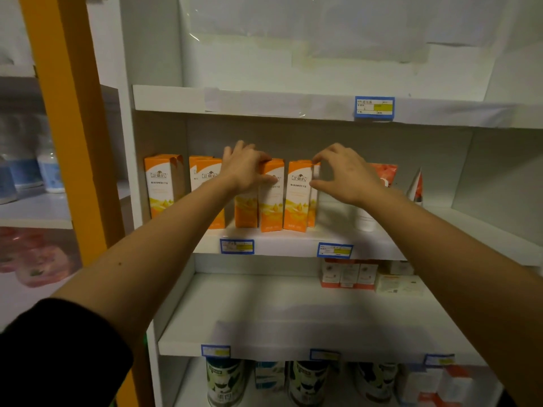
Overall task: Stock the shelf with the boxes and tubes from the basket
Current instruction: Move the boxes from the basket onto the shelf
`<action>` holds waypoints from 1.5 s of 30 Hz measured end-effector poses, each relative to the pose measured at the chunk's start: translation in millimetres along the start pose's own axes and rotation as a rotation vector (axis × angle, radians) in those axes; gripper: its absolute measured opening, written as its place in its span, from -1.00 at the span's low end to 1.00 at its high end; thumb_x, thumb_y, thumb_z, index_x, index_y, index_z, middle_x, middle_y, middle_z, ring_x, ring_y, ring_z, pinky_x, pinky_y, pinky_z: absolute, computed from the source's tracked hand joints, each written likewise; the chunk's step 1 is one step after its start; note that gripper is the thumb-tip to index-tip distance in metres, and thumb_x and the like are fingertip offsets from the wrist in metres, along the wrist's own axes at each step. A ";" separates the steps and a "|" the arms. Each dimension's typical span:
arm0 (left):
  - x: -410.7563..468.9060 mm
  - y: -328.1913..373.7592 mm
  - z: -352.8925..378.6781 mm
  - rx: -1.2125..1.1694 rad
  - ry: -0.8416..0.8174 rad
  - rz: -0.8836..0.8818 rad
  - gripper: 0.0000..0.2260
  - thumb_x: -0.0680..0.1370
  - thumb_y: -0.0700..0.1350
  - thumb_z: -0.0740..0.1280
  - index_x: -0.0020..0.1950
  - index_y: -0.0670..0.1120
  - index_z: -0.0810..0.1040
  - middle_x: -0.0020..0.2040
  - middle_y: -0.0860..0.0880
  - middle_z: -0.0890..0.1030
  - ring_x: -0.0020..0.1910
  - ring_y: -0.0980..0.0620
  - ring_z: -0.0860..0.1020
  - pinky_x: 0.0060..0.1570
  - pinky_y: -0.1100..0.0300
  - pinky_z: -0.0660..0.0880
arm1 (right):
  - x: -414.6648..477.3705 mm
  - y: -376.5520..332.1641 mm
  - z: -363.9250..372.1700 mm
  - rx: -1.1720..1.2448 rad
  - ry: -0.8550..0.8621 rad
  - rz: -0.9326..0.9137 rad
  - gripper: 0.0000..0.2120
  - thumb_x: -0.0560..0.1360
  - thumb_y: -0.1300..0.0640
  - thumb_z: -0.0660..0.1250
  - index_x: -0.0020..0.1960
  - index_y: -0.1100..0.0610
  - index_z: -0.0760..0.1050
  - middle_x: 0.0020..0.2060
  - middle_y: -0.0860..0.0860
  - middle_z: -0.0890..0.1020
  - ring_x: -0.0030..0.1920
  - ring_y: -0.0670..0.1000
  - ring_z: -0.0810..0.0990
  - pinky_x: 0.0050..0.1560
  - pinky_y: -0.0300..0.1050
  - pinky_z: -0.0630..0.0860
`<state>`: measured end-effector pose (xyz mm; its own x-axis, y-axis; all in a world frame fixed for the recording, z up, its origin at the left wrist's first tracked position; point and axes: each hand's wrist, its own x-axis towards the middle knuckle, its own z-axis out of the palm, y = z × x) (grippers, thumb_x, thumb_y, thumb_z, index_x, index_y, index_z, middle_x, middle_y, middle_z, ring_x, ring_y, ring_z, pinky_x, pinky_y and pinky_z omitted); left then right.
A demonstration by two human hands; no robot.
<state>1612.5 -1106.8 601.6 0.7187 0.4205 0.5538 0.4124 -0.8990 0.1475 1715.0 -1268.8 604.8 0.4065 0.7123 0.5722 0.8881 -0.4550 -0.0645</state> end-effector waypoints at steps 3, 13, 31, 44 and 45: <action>-2.9 2.8 3.3 0.146 0.050 0.066 -0.54 0.50 0.08 0.29 0.36 -0.02 0.38 0.37 -0.11 0.36 0.38 -0.12 0.23 0.33 -0.01 0.16 | -7.4 1.3 4.0 0.005 -0.019 0.007 -0.57 0.47 0.00 0.32 0.31 0.05 0.37 0.34 0.06 0.38 0.32 0.08 0.37 0.19 0.02 0.43; -82.5 17.3 32.5 0.318 0.109 0.284 -0.57 0.53 -0.02 0.21 0.38 -0.09 0.35 0.43 -0.11 0.33 0.39 -0.13 0.29 0.27 -0.01 0.22 | -61.9 7.3 50.9 0.077 -0.056 0.008 -0.53 0.49 0.03 0.29 0.37 0.06 0.31 0.34 0.06 0.41 0.32 0.11 0.36 0.21 0.03 0.39; -325.4 -36.1 300.4 0.016 -0.489 0.195 -0.59 0.50 -0.01 0.24 0.31 -0.15 0.44 0.24 -0.15 0.52 0.22 -0.17 0.47 0.15 0.03 0.39 | -314.0 12.4 302.8 0.220 -0.384 -0.036 -0.62 0.41 0.19 0.34 0.22 0.21 0.49 0.16 0.17 0.58 0.17 0.22 0.52 0.16 0.10 0.50; -452.2 -83.0 400.6 0.010 -0.957 -0.090 -0.73 0.54 -0.02 0.22 0.22 -0.03 0.49 0.26 -0.03 0.54 0.22 -0.02 0.50 0.19 0.12 0.41 | -455.0 4.5 457.0 0.288 -1.238 0.262 -0.50 0.49 0.06 0.30 0.36 0.18 0.26 0.35 0.13 0.36 0.33 0.11 0.35 0.26 -0.07 0.34; -456.3 -84.7 403.6 0.034 -0.971 -0.093 -0.73 0.55 -0.02 0.21 0.21 -0.04 0.49 0.24 -0.03 0.55 0.21 -0.01 0.50 0.18 0.14 0.41 | -456.6 3.0 463.3 0.303 -1.264 0.278 -0.49 0.47 0.06 0.32 0.35 0.17 0.27 0.33 0.12 0.38 0.31 0.12 0.37 0.25 -0.06 0.35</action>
<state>1475.6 -1173.2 5.7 0.8248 0.4211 -0.3773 0.4956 -0.8597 0.1240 1631.4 -1347.8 -35.4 0.3525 0.6940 -0.6277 0.6888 -0.6465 -0.3280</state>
